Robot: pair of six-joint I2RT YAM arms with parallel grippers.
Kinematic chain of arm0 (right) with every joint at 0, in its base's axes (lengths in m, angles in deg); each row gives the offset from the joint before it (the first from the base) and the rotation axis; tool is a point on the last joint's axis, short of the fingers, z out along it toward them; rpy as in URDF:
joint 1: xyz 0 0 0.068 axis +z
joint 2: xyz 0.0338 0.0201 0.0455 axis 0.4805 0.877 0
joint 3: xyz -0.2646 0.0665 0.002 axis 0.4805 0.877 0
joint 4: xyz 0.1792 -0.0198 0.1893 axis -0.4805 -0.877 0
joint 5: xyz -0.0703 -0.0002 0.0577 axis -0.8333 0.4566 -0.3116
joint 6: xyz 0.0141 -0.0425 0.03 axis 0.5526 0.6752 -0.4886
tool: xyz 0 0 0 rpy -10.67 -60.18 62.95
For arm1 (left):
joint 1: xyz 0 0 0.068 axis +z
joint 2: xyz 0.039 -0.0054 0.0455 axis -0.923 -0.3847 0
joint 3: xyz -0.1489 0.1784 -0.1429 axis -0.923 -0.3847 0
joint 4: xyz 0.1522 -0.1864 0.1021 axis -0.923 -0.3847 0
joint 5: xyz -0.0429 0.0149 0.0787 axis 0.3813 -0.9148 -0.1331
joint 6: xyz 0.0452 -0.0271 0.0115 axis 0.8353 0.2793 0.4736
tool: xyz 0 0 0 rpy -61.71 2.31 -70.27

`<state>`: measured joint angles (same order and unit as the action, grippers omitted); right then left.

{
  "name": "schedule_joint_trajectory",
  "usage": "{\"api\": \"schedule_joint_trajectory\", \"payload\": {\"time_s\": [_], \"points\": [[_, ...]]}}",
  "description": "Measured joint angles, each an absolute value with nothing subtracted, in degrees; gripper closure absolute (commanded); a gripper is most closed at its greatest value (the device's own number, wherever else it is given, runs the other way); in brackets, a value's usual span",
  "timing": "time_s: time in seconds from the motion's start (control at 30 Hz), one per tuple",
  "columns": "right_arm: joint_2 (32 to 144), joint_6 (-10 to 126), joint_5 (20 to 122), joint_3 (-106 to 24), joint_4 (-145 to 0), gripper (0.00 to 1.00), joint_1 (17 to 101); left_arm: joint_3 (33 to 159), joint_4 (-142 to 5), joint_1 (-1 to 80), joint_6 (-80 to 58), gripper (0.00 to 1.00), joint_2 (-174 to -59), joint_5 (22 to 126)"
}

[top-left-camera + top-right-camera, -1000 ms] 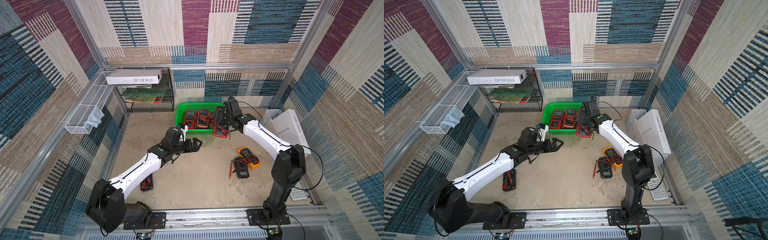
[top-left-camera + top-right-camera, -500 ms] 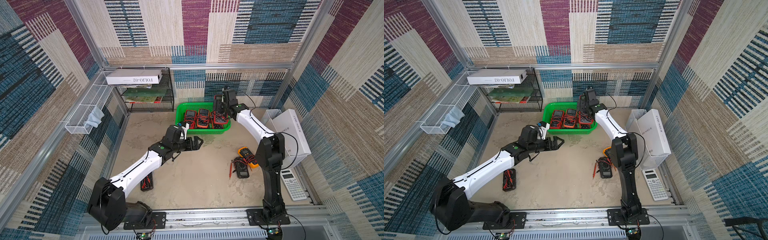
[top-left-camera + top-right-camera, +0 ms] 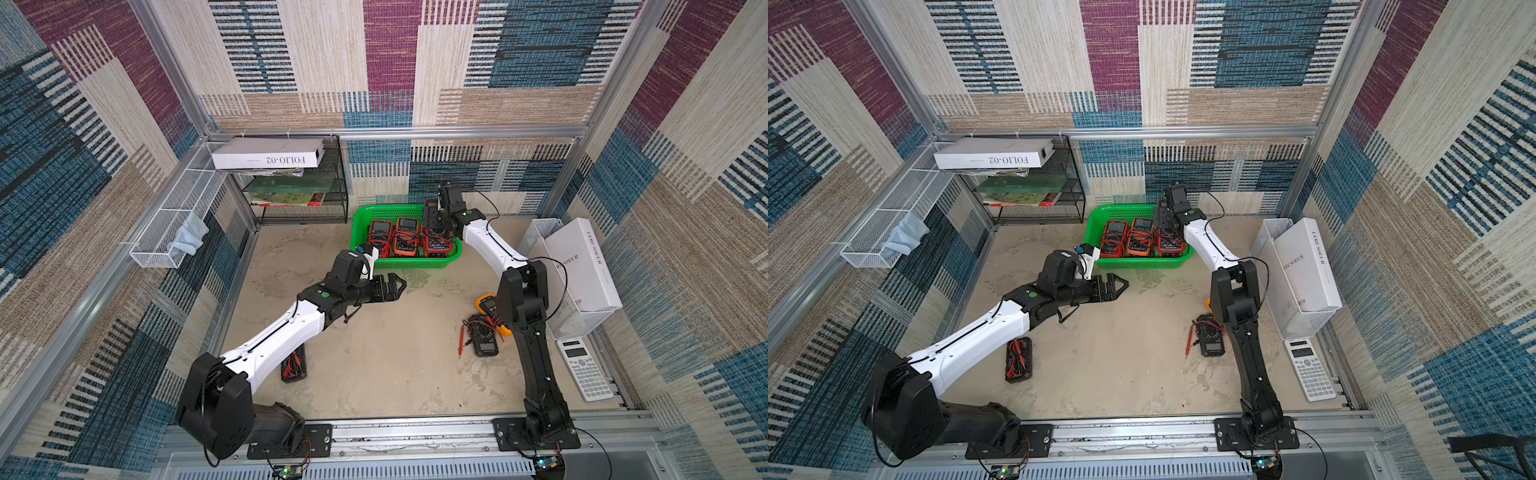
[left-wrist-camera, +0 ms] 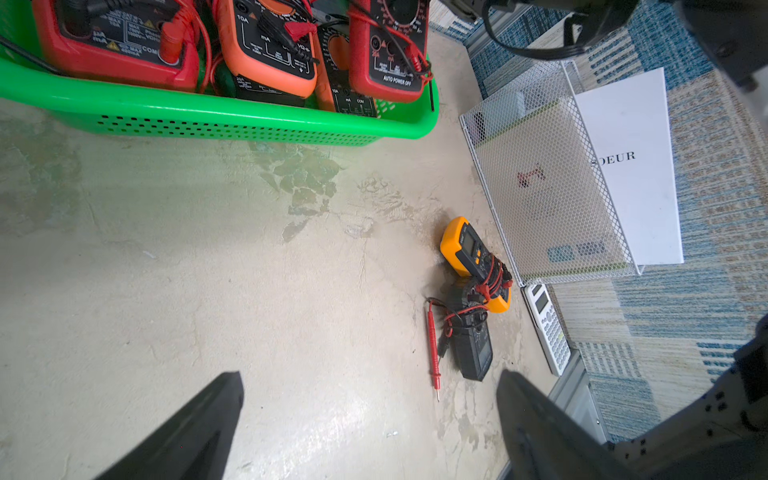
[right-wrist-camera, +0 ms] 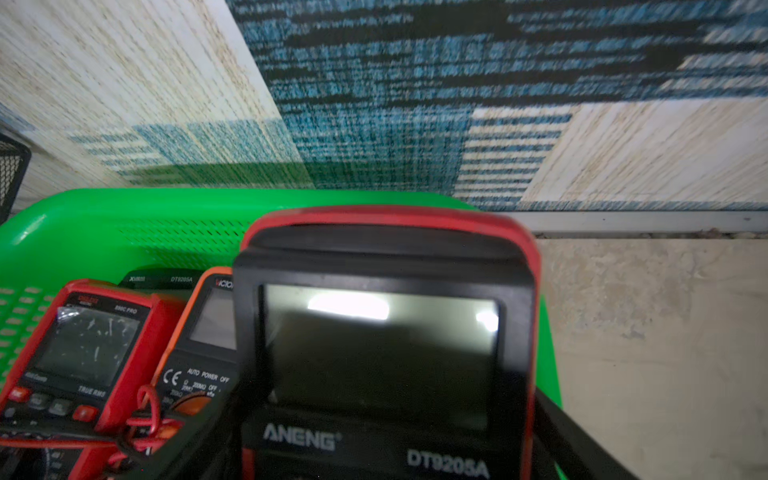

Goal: Put the multimeter into the basket
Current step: Place the multimeter in the basket.

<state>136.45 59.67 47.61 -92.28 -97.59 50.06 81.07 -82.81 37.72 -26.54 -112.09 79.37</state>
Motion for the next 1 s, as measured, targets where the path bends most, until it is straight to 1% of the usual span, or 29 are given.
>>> {"api": "schedule_joint_trajectory", "payload": {"time_s": [0.17, 0.53, 0.83, 1.0], "points": [[137.28, 59.23, 47.77, -90.56, -97.88, 0.00, 50.87, 81.02, -82.79, 37.72, -26.56, 0.00, -112.44, 79.43], [136.19, 58.84, 47.29, -88.79, -97.90, 0.00, 51.42, 80.17, -82.62, 37.72, -26.82, 0.00, -112.38, 79.58], [128.30, 58.84, 47.22, -83.17, -96.63, 0.00, 51.62, 79.97, -82.64, 37.72, -26.93, 0.00, -111.63, 79.41], [122.31, 58.62, 47.07, -76.85, -95.14, 0.01, 52.49, 79.97, -82.84, 37.72, -26.69, 0.00, -110.67, 79.15]]}}
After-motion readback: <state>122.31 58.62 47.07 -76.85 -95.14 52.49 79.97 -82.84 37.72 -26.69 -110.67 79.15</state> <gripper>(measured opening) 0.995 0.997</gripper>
